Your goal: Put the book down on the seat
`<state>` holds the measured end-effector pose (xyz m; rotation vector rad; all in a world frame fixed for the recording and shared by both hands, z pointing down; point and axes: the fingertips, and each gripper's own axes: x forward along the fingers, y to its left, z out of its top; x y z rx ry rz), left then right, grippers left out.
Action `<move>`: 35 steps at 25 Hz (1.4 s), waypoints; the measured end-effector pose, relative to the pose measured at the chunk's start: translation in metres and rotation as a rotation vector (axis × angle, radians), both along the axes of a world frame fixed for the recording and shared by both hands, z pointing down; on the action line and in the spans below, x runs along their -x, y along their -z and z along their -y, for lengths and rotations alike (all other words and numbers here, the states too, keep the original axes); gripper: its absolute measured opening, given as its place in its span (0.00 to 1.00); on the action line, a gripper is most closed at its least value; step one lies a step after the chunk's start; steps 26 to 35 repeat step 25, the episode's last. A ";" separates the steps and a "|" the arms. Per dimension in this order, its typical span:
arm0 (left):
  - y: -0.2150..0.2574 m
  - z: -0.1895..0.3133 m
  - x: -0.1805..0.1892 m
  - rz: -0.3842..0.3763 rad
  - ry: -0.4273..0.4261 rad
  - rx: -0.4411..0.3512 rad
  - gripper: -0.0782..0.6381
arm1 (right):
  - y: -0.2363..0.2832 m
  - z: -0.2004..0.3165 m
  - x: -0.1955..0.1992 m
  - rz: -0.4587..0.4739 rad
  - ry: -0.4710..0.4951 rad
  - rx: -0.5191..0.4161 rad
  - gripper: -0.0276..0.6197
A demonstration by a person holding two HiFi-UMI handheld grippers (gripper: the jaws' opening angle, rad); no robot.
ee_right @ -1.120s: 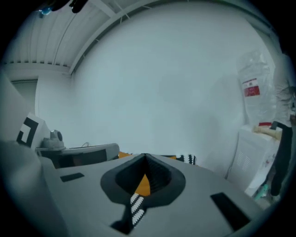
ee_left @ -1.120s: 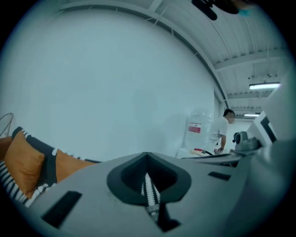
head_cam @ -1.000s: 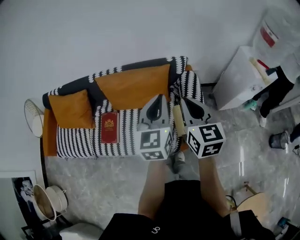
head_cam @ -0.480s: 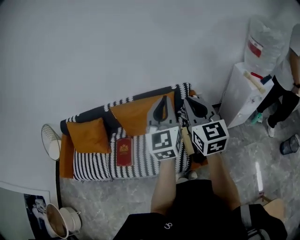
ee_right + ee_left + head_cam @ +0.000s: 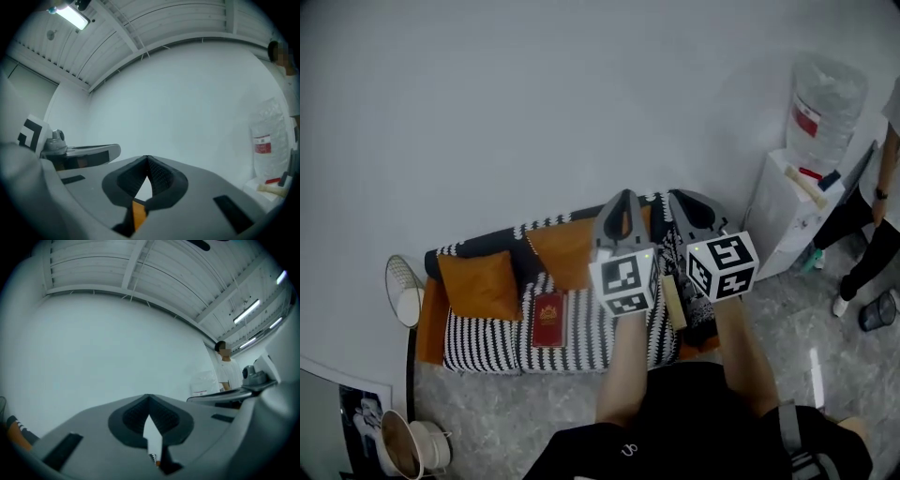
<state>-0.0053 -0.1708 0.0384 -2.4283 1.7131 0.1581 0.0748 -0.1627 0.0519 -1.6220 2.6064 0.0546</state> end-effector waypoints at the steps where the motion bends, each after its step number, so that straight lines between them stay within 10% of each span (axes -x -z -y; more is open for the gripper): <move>1: 0.001 0.001 -0.001 -0.001 0.000 -0.003 0.13 | 0.000 0.001 0.000 -0.002 0.002 -0.002 0.06; 35: -0.018 0.004 -0.013 -0.019 -0.035 0.031 0.13 | -0.021 0.002 -0.011 -0.024 -0.005 0.020 0.06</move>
